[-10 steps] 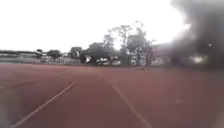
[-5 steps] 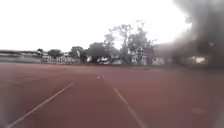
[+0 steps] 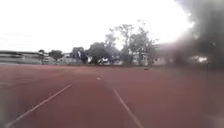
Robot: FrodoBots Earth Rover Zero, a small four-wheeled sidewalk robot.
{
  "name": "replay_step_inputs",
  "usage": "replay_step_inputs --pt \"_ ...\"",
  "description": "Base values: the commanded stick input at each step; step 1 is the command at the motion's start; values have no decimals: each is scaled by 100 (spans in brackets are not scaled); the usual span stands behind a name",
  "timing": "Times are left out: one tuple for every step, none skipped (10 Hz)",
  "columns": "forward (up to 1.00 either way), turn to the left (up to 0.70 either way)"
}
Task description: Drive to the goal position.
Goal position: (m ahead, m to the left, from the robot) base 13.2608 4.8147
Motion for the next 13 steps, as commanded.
replay_step_inputs --pt "68 -20" --pt "69 -17" --pt "69 -15" --pt "69 0" --pt "69 0" --pt "69 0" --pt "69 0" --pt "69 0" --pt "69 0" --pt "69 0" --pt "69 0" --pt "69 0" --pt "69 0"
